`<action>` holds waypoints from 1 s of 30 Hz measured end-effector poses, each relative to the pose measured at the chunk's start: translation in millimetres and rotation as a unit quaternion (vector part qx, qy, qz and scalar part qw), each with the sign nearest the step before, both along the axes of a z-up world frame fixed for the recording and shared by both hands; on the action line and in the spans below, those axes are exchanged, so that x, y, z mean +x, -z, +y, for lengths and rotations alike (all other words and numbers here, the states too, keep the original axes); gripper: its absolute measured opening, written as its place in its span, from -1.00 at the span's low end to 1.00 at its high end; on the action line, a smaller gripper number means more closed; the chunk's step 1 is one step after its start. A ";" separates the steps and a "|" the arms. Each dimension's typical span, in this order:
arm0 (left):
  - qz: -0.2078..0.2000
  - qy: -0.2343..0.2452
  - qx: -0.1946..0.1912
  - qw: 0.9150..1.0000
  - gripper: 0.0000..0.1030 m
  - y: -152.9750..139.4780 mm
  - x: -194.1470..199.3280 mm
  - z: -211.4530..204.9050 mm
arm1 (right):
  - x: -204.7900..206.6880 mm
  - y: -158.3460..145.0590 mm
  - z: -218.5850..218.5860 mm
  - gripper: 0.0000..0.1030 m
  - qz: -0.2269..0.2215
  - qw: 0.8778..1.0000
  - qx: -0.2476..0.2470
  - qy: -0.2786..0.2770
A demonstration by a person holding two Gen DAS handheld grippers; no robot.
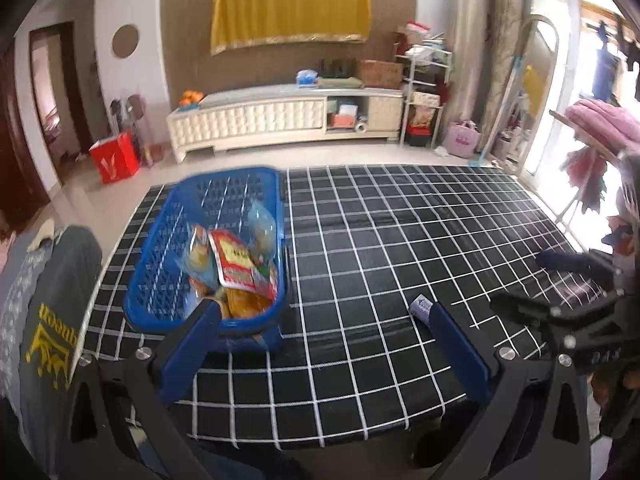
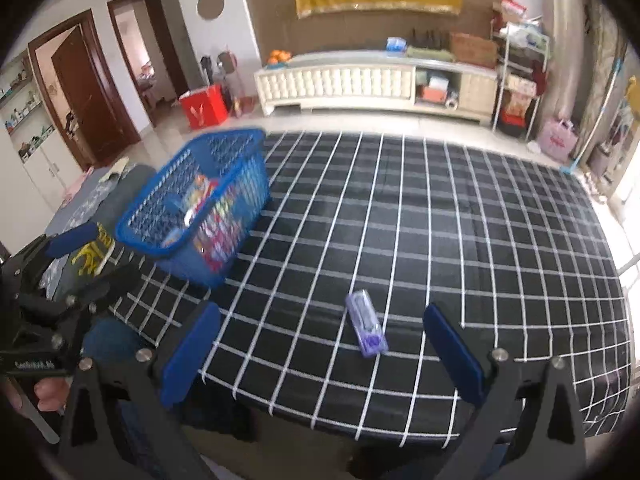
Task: Organize snacks
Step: 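Move the right tool to the purple Doublemint tube and close on it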
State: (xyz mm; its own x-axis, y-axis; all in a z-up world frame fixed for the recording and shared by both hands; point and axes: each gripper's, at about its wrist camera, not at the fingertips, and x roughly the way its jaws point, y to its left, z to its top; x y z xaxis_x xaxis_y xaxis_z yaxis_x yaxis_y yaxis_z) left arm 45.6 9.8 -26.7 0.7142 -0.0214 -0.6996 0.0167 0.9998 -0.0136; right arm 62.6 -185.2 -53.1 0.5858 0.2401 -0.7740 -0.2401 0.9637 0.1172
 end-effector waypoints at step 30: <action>0.155 -0.018 -0.023 0.987 1.00 130.5 56.1 -30.0 | 52.2 134.0 -14.6 0.21 0.121 0.991 -0.037 -0.033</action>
State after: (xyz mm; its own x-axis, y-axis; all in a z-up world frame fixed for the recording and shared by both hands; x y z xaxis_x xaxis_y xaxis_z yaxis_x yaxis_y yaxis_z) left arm 101.7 -20.3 -157.2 0.4662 -0.0366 -0.8839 -0.0305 0.9979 -0.0574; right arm 114.8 -199.8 -187.1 0.3658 0.2095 -0.9068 -0.2763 0.9549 0.1092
